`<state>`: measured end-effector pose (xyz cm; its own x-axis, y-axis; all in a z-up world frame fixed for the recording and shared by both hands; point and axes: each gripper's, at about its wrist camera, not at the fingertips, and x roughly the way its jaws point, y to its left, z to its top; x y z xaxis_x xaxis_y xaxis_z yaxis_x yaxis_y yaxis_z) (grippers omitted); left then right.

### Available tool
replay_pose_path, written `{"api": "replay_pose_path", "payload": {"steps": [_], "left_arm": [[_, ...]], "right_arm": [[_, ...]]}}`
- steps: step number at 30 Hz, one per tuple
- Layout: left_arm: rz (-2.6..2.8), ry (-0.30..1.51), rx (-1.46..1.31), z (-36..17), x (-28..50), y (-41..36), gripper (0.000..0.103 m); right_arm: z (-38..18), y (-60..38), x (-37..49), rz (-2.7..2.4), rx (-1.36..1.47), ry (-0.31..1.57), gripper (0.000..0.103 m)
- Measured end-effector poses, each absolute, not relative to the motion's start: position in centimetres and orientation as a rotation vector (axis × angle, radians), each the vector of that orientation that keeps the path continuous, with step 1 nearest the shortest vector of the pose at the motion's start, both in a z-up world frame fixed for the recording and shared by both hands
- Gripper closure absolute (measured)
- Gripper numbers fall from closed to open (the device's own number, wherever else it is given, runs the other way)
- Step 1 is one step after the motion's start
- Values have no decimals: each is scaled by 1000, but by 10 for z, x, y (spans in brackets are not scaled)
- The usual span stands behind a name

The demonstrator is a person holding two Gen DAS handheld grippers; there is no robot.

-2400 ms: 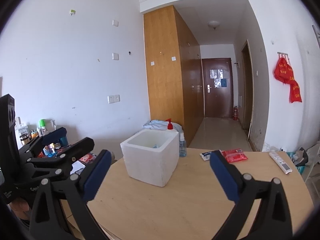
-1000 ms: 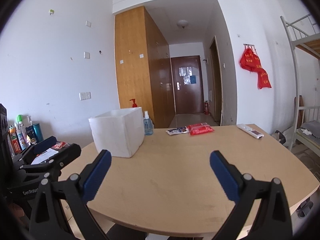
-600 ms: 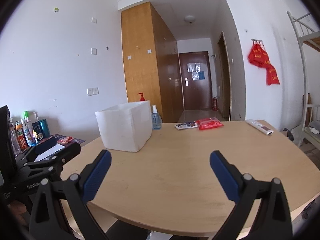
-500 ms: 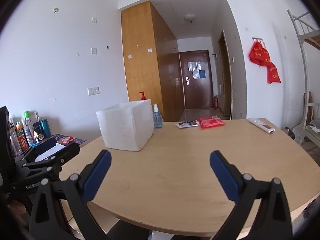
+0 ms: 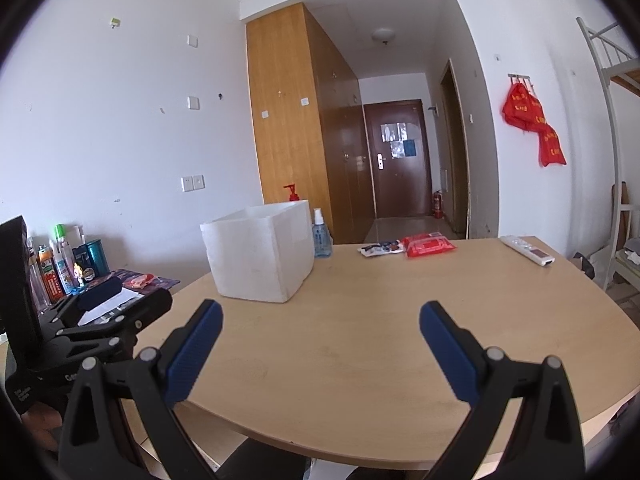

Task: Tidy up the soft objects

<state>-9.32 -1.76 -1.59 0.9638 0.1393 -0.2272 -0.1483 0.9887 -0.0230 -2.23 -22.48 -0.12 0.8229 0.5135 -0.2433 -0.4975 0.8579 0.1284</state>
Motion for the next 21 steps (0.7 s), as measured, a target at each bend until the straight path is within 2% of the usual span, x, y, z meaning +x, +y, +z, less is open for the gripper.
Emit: {"api": "replay_pose_path", "payload": {"steps": [21], "left_arm": [[154, 225, -33, -18, -91, -17, 0]], "right_arm": [[-4, -220, -25, 551, 51, 293, 3]]}}
